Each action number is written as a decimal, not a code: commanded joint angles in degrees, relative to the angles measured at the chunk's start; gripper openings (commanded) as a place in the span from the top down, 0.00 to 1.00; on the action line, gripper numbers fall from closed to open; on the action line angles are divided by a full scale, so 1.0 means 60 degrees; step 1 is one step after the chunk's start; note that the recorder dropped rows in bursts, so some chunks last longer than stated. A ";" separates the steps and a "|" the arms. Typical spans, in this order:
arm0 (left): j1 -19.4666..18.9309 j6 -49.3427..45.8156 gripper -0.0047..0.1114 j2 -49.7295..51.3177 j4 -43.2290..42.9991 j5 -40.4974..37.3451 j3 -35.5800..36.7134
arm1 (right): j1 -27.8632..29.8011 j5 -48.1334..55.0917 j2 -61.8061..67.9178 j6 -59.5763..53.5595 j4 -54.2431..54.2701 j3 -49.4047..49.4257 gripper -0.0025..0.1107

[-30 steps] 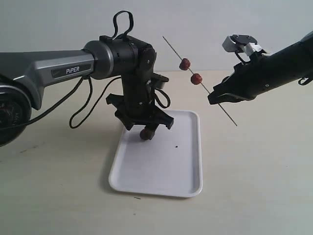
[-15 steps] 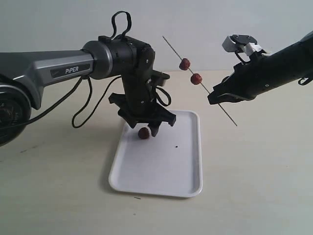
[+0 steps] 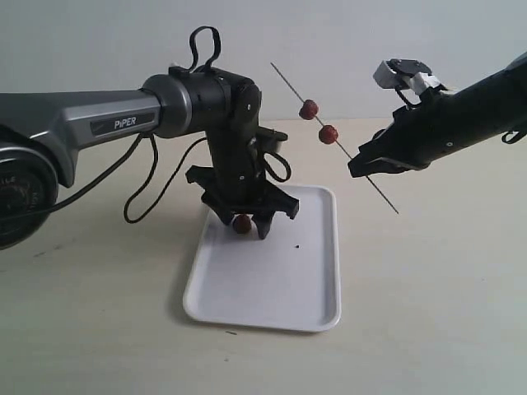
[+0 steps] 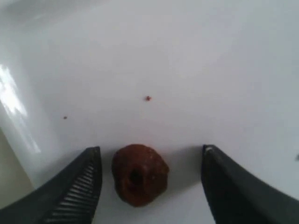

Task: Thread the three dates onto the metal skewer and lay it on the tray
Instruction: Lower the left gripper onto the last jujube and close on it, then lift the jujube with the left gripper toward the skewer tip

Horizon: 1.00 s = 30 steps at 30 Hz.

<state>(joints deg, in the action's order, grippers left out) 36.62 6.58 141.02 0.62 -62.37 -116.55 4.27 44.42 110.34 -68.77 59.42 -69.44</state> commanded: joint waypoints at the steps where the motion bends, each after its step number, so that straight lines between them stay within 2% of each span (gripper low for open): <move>1: -0.0014 -0.0085 0.44 0.0164 0.0090 -0.0115 -0.0039 | 0.0005 0.0050 -0.0067 -0.0086 0.0024 -0.0023 0.98; 7: -0.0014 -0.0151 0.46 0.0123 0.0090 -0.0483 -0.0039 | 0.0005 0.0050 -0.0067 -0.0115 0.0024 -0.0023 0.98; 13: -0.0014 -0.0298 0.69 0.0123 0.0070 -0.0557 -0.0039 | 0.0005 0.0050 -0.0067 -0.0115 0.0024 -0.0023 0.98; 15: -0.0014 -0.0298 0.75 0.0123 0.0022 -0.0538 -0.0039 | 0.0005 0.0073 -0.0067 -0.0119 0.0024 -0.0023 0.98; 24: -0.0111 -0.0746 0.76 -0.0014 0.0053 -0.0298 -0.0039 | 0.0005 0.0179 -0.0067 -0.0272 0.0024 -0.0023 0.98; 30: -0.0646 -0.1183 0.76 -0.0482 0.0685 -0.0564 -0.0039 | 0.0005 0.0568 -0.0067 -0.0291 -0.0421 -0.0023 0.98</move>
<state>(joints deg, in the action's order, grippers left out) 34.54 1.45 140.48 2.23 -65.03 -116.77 4.27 46.36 110.34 -69.79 58.59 -69.44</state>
